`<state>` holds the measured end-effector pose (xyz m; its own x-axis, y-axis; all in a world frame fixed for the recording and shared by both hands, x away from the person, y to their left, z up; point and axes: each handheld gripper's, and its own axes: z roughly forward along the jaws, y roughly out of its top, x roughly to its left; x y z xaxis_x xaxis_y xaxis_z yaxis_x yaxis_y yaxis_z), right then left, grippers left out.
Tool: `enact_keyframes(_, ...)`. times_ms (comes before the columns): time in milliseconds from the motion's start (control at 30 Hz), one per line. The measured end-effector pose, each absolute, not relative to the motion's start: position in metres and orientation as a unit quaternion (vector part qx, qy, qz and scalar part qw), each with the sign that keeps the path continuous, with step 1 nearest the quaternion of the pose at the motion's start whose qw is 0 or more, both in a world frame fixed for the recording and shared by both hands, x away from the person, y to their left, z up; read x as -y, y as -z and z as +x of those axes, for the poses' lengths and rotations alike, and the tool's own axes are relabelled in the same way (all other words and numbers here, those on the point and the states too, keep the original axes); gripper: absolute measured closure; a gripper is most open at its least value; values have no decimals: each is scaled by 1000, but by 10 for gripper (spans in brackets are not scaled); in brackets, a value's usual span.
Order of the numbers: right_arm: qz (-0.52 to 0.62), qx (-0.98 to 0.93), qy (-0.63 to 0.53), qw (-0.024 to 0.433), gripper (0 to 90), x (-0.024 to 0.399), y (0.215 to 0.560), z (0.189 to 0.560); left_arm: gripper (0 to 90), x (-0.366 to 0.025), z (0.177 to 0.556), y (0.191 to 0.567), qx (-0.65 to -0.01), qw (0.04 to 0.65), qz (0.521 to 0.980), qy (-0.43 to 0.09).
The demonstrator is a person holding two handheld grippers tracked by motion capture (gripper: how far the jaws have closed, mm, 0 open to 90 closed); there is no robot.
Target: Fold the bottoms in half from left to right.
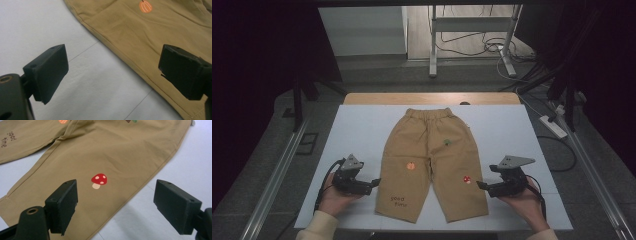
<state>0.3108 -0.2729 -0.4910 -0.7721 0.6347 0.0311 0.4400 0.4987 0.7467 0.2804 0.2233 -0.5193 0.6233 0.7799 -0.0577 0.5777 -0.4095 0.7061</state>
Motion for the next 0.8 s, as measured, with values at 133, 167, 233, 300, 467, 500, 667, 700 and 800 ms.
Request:
enact_keyframes(133, 310, -858, -391, 125, 200, 271, 491, 311, 92, -223, 279, 519, -411, 358, 825, -147)
enact_keyframes(167, 310, -858, -391, 125, 200, 271, 491, 311, 92, -223, 279, 519, -411, 358, 825, -147)
enact_keyframes(233, 309, -857, -394, 126, 203, 270, 490, 310, 92, -224, 279, 518, -411, 361, 824, -146)
enact_keyframes(300, 309, -856, -394, 126, 203, 270, 490, 310, 92, -224, 279, 518, -412, 361, 824, -145)
enact_keyframes(467, 306, -859, -393, 123, 204, 266, 490, 310, 92, -225, 279, 518, -410, 361, 825, -145)
enact_keyframes(500, 304, -858, -395, 121, 204, 265, 490, 310, 93, -225, 279, 518, -410, 361, 825, -144)
enact_keyframes(667, 298, -861, -394, 119, 205, 259, 490, 308, 95, -225, 280, 518, -410, 359, 826, -141)
enact_keyframes(700, 297, -861, -395, 118, 205, 258, 490, 308, 95, -224, 280, 519, -410, 360, 826, -141)
enact_keyframes(800, 296, -860, -398, 114, 207, 256, 490, 309, 95, -224, 280, 519, -411, 360, 826, -140)
